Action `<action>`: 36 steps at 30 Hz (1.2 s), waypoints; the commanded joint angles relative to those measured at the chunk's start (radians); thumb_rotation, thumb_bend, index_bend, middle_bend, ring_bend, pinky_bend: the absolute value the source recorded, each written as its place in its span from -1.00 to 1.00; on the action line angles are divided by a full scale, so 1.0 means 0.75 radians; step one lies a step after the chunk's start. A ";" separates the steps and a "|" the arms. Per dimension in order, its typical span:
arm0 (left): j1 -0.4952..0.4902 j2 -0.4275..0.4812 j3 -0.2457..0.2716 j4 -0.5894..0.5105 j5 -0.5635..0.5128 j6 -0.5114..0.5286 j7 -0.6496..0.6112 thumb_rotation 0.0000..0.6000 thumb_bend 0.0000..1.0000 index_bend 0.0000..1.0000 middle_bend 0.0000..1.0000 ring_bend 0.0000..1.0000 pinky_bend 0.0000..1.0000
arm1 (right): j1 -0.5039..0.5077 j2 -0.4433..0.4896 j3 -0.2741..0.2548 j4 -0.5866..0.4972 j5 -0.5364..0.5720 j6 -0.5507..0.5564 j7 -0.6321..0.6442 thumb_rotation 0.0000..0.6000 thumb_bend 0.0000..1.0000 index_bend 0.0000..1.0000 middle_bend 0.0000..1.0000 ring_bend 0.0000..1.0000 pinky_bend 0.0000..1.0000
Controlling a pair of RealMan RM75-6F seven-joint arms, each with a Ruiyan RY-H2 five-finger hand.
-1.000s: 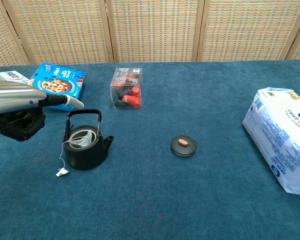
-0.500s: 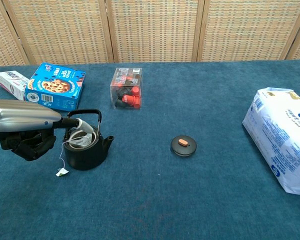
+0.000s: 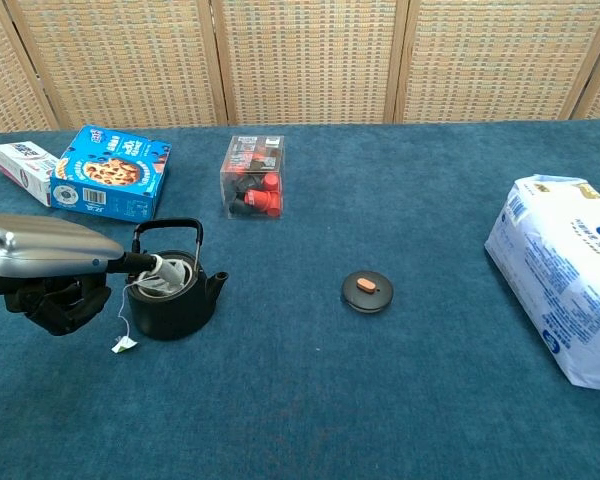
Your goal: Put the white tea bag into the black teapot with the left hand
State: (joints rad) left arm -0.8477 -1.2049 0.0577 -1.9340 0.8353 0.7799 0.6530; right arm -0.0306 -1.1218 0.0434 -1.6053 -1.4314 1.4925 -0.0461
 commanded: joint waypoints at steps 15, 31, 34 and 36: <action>-0.122 -0.059 0.051 0.040 -0.178 0.004 0.026 1.00 1.00 -0.87 0.73 0.55 0.45 | -0.004 -0.002 -0.001 0.004 0.000 0.002 0.006 1.00 -0.68 -1.00 -0.99 -1.00 -0.95; -0.013 0.067 0.078 -0.095 0.112 0.144 -0.110 1.00 1.00 -0.87 0.73 0.55 0.45 | -0.004 -0.001 -0.002 -0.003 -0.010 0.006 -0.002 1.00 -0.68 -1.00 -0.99 -1.00 -0.95; 0.039 0.073 0.087 -0.095 0.183 0.220 -0.127 1.00 1.00 -0.87 0.73 0.55 0.45 | -0.003 0.001 -0.001 -0.005 -0.010 0.009 -0.004 1.00 -0.68 -1.00 -0.99 -1.00 -0.95; 0.081 0.071 0.091 -0.092 0.224 0.287 -0.140 1.00 1.00 -0.87 0.70 0.54 0.45 | -0.003 0.001 0.001 -0.005 -0.013 0.011 -0.006 1.00 -0.68 -1.00 -0.99 -1.00 -0.95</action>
State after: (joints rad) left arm -0.8226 -1.1543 0.1192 -2.0022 0.9711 0.9456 0.5619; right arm -0.0326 -1.1209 0.0438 -1.6091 -1.4406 1.5004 -0.0502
